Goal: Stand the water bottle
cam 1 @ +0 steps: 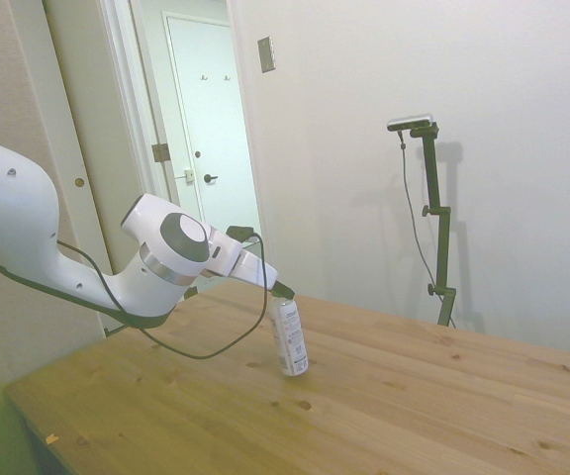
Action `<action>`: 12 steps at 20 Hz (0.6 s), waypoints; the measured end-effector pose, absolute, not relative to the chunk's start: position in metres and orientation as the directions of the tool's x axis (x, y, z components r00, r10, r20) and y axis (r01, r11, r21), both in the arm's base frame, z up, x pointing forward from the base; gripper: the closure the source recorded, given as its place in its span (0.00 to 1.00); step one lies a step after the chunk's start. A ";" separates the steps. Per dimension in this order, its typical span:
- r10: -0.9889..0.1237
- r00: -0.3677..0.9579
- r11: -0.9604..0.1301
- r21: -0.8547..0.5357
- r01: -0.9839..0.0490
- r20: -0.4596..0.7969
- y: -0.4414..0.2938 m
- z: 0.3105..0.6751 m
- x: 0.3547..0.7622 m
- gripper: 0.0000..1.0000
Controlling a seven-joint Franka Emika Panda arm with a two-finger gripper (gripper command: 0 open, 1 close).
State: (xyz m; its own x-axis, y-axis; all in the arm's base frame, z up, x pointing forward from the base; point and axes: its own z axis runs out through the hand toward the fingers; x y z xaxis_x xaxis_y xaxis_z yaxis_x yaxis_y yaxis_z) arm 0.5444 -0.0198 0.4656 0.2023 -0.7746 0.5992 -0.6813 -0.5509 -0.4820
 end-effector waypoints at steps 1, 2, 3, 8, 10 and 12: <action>-0.778 0.198 -0.548 -0.490 -0.678 0.596 -0.020 0.463 0.545 1.00; -0.783 0.195 -0.544 -0.500 -0.674 0.590 -0.019 0.461 0.545 1.00; -0.788 0.195 -0.542 -0.507 -0.671 0.584 -0.019 0.459 0.546 1.00; -0.795 0.199 -0.540 -0.519 -0.663 0.573 -0.019 0.455 0.550 0.00; -0.796 0.197 -0.537 -0.519 -0.665 0.572 -0.022 0.455 0.549 0.00; -0.799 0.195 -0.534 -0.522 -0.665 0.569 -0.024 0.455 0.549 0.00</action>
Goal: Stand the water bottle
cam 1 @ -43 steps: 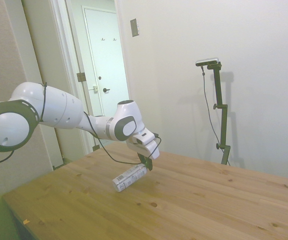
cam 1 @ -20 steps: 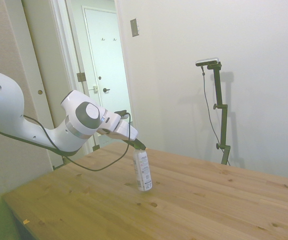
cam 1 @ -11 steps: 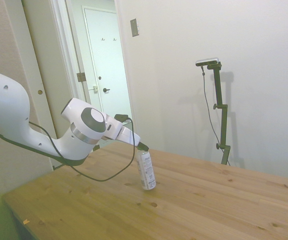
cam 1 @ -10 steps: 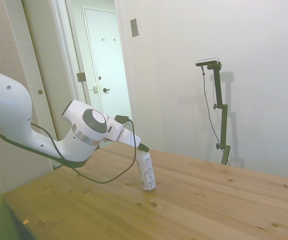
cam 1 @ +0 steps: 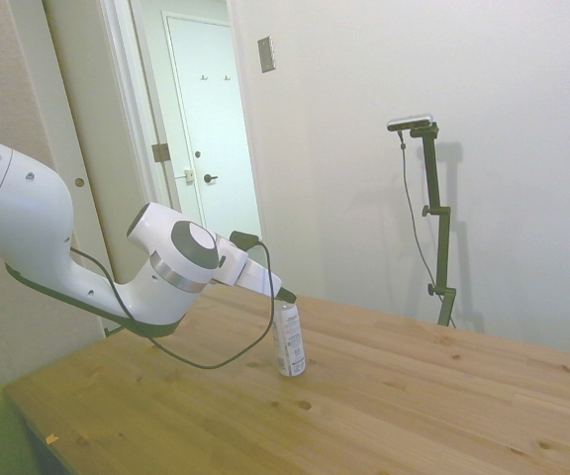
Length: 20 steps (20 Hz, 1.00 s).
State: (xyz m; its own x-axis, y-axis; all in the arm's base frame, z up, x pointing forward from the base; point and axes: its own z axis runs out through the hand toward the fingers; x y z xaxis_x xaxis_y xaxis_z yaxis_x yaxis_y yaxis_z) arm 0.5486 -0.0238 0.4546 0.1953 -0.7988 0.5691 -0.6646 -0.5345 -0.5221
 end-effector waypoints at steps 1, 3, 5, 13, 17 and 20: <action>-0.801 0.194 -0.532 -0.526 -0.664 0.566 -0.025 0.454 0.548 0.00; -0.805 0.191 -0.527 -0.530 -0.664 0.561 -0.027 0.455 0.546 0.00; -0.809 0.187 -0.521 -0.532 -0.668 0.558 -0.030 0.454 0.543 0.00; -0.822 0.178 -0.495 -0.523 -0.694 0.542 -0.054 0.447 0.534 0.00; -0.824 0.176 -0.492 -0.527 -0.693 0.538 -0.058 0.454 0.534 0.00; -0.825 0.180 -0.497 -0.535 -0.683 0.536 -0.055 0.462 0.534 0.00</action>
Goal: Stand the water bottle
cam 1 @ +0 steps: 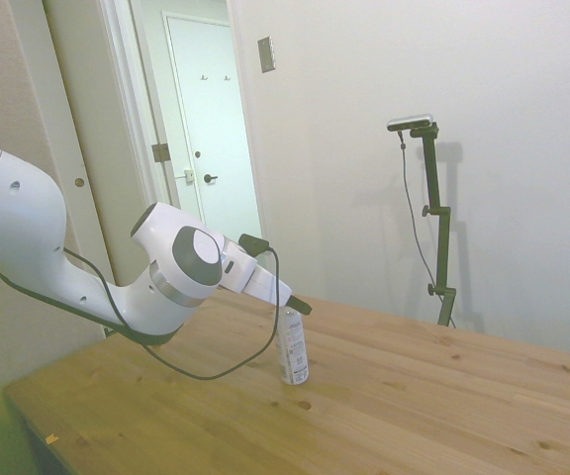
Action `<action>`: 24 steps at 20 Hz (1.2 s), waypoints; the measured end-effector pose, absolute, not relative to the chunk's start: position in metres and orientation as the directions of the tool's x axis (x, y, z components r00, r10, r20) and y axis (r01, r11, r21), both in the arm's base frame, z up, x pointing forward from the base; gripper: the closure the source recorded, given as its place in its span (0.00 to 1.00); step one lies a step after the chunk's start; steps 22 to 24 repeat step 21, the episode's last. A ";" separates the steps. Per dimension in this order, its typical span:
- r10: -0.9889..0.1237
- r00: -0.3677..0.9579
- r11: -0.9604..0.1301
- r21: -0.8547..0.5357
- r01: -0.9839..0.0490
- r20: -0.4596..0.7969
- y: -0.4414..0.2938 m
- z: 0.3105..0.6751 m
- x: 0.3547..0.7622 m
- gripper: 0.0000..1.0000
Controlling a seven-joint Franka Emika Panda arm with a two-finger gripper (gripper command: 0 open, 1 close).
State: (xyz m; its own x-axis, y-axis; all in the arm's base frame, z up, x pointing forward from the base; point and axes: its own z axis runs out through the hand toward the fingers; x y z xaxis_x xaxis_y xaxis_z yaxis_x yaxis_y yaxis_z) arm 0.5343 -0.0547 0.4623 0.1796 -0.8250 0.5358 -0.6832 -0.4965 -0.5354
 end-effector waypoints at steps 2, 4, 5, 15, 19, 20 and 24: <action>-0.826 0.184 -0.502 -0.545 -0.671 0.533 -0.049 0.471 0.535 0.00; -0.828 0.194 -0.507 -0.555 -0.660 0.526 -0.043 0.483 0.534 0.00; -0.830 0.203 -0.510 -0.557 -0.656 0.520 -0.040 0.490 0.532 0.00; -0.819 0.344 -0.549 -0.448 -0.706 0.460 -0.071 0.560 0.471 0.00; -0.774 0.506 -0.625 -0.331 -0.707 0.380 -0.065 0.553 0.451 0.00; -0.766 0.542 -0.639 -0.314 -0.702 0.347 -0.061 0.551 0.446 0.00; -0.757 0.572 -0.651 -0.304 -0.695 0.315 -0.059 0.549 0.441 0.00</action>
